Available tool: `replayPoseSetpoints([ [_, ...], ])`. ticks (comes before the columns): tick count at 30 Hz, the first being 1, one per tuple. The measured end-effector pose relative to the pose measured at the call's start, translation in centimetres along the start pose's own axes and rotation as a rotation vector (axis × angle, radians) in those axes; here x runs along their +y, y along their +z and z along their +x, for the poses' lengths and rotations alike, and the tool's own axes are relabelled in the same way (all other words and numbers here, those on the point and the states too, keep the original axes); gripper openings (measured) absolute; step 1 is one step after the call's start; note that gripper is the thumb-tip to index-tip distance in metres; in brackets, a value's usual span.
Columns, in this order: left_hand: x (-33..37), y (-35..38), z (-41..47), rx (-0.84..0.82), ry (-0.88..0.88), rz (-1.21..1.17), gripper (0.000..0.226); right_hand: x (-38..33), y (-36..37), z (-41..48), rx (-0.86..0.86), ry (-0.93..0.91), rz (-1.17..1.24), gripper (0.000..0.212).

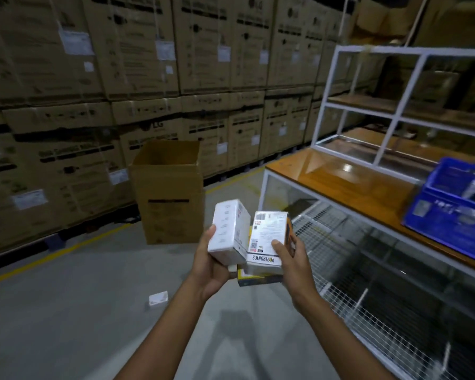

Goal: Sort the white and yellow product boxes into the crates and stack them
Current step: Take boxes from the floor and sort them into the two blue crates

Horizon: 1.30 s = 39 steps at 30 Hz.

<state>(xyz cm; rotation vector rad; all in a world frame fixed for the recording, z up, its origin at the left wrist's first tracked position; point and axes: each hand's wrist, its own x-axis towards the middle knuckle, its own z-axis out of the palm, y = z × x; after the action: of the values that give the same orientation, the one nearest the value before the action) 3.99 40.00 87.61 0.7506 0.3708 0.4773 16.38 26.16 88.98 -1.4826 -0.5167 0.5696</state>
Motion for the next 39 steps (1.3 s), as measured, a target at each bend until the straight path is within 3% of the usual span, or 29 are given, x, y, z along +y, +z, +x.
replayPoseSetpoints([
  [3, -2.6, 5.4, 2.7, -0.021, -0.025, 0.074, 0.067, -0.8, -5.4, 0.3, 0.036, -0.047, -0.029, 0.041],
  [8, -8.5, 14.8, 6.8, -0.081, -0.038, 0.096, 0.060, -2.3, -15.6, 1.3, 0.131, -0.130, -0.003, 0.051],
  [13, -13.9, 24.0, 10.2, -0.092, -0.015, 0.119, 0.071, -3.1, -26.1, 1.5, 0.219, -0.164, 0.034, 0.047],
  [19, -19.7, 33.6, 13.3, -0.279, -0.071, -0.017, 0.073, -4.7, -36.7, 2.1, 0.308, -0.127, 0.162, 0.051],
  [21, -21.2, 35.8, 14.1, -0.322, -0.114, -0.019, 0.078, -5.1, -39.5, 2.4, 0.330, -0.121, 0.191, 0.041],
  [30, -26.1, 43.1, 20.4, -0.401, -0.178, 0.078, 0.073, -6.4, -48.4, 6.5, 0.533, -0.137, 0.159, 0.043],
  [35, -27.7, 47.1, 27.0, -0.393, -0.258, 0.194, 0.060, -7.2, -53.3, 11.8, 0.719, -0.155, 0.054, 0.062],
  [39, -28.4, 51.5, 33.4, -0.406, -0.317, 0.265, 0.060, -9.6, -56.8, 17.4, 0.808, -0.201, -0.082, 0.063],
])
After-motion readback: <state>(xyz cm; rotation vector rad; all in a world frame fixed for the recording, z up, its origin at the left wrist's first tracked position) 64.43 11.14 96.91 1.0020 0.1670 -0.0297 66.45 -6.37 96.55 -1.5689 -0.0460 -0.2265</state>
